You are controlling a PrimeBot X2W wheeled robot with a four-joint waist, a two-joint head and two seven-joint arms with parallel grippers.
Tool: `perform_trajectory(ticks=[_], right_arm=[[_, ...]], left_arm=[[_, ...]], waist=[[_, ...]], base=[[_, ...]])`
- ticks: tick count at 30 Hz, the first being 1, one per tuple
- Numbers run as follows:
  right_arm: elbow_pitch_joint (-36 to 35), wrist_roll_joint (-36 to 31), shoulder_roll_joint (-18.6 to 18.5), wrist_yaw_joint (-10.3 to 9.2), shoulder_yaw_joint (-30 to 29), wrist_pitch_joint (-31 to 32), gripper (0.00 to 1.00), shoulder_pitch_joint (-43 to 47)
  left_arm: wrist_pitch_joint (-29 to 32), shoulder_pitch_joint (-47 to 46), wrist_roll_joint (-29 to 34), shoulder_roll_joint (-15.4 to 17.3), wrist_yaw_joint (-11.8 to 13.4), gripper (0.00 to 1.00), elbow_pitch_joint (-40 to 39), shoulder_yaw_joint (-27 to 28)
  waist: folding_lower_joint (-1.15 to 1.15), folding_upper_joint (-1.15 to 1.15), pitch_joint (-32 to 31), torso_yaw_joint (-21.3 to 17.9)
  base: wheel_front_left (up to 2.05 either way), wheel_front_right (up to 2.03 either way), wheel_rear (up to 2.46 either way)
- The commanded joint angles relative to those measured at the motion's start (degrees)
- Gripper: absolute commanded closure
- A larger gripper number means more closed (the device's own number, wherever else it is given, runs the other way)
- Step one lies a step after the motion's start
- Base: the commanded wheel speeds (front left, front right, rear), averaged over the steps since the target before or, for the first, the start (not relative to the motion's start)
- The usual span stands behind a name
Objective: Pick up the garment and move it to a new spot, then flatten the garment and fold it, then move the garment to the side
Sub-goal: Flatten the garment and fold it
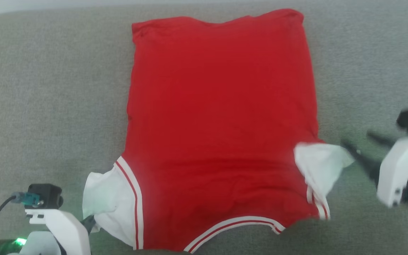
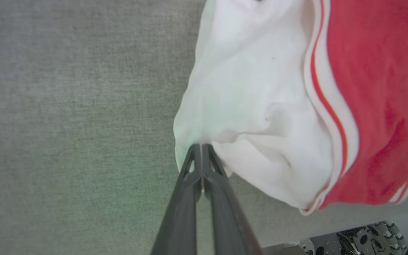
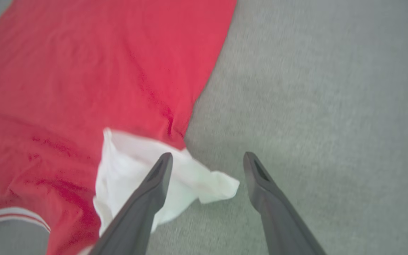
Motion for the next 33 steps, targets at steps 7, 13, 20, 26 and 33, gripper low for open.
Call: perform_trajectory(ticks=[7, 13, 20, 26, 33], right_arm=[[3.49, -6.44, 2.91, -0.02, 0.33, -8.03, 0.00, -15.23], [16.57, -9.30, 1.28, -0.01, 3.30, -10.84, 0.00, -29.79], [32.15, -11.17, 0.60, -0.03, 5.65, -7.88, 0.00, -42.19], [46.28, -13.88, 1.92, -0.02, 4.79, -1.66, 0.00, -51.04], [60.04, -18.43, 4.25, 0.00, 1.93, 5.22, 0.00, -56.23]], left_arm=[[-0.15, -4.25, 1.55, -1.95, -1.65, 1.00, 0.12, -0.97], [0.49, -9.20, 2.86, -4.79, -4.10, 1.00, 1.71, -3.20], [0.38, -13.63, 4.11, -8.39, -6.71, 1.00, 4.33, -5.32], [-0.54, -16.40, 4.17, -10.99, -8.58, 1.00, 7.76, -6.12], [-0.94, -18.98, 4.18, -13.60, -10.87, 1.00, 11.50, -7.23]], waist=[[0.00, 0.00, 3.57, 2.82], [0.00, 0.00, 6.97, 7.45], [0.00, 0.00, 9.88, 11.96], [0.00, 0.00, 12.38, 14.90], [0.00, 0.00, 14.60, 18.25]], base=[[0.00, 0.00, 0.00], [0.00, 0.00, 0.00], [0.00, 0.00, 0.00], [0.00, 0.00, 0.00], [0.00, 0.00, 0.00]])
